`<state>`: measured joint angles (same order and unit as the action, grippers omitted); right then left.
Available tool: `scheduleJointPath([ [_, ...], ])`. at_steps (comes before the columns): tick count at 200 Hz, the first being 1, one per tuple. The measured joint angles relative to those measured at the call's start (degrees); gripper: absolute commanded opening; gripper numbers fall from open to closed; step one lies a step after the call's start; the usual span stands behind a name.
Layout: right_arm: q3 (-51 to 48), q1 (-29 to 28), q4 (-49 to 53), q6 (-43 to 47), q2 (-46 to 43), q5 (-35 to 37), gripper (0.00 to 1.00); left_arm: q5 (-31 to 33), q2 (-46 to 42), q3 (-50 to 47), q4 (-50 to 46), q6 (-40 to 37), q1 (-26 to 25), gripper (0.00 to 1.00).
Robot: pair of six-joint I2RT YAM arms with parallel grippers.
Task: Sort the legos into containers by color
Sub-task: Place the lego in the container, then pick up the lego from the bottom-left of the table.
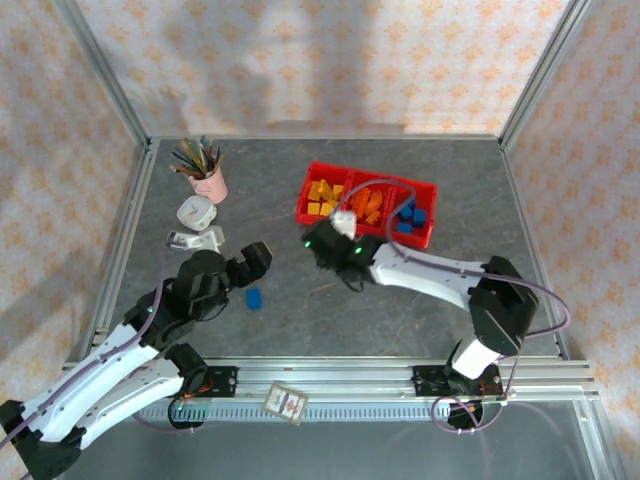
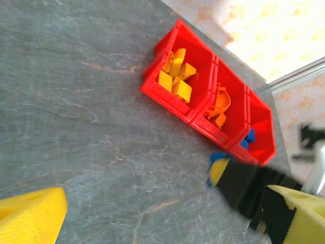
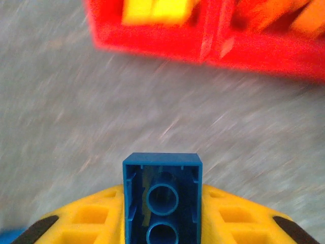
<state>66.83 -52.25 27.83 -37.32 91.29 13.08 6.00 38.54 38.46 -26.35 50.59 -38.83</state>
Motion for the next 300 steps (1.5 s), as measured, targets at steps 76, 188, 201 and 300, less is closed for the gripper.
scheduleJointPath([
  [76, 0.0, 28.1, -5.2, 9.6, 0.3, 3.2, 0.35, -6.3, 13.6, 0.1, 13.1, -3.5, 0.0, 0.99],
  [188, 4.5, 25.7, -6.2, 15.5, 3.8, 0.9, 0.72, -6.3, 13.1, 1.7, 15.1, -5.7, 0.4, 0.99],
  [201, 4.5, 21.8, -6.2, 15.5, 2.1, -0.2, 0.74, -5.5, 11.2, 1.7, 14.3, -5.7, 0.4, 0.99],
  [300, 2.6, -7.8, -10.3, 10.4, 5.5, -9.3, 0.82, 2.6, -7.7, 1.2, -3.3, -0.9, 0.4, 0.99],
])
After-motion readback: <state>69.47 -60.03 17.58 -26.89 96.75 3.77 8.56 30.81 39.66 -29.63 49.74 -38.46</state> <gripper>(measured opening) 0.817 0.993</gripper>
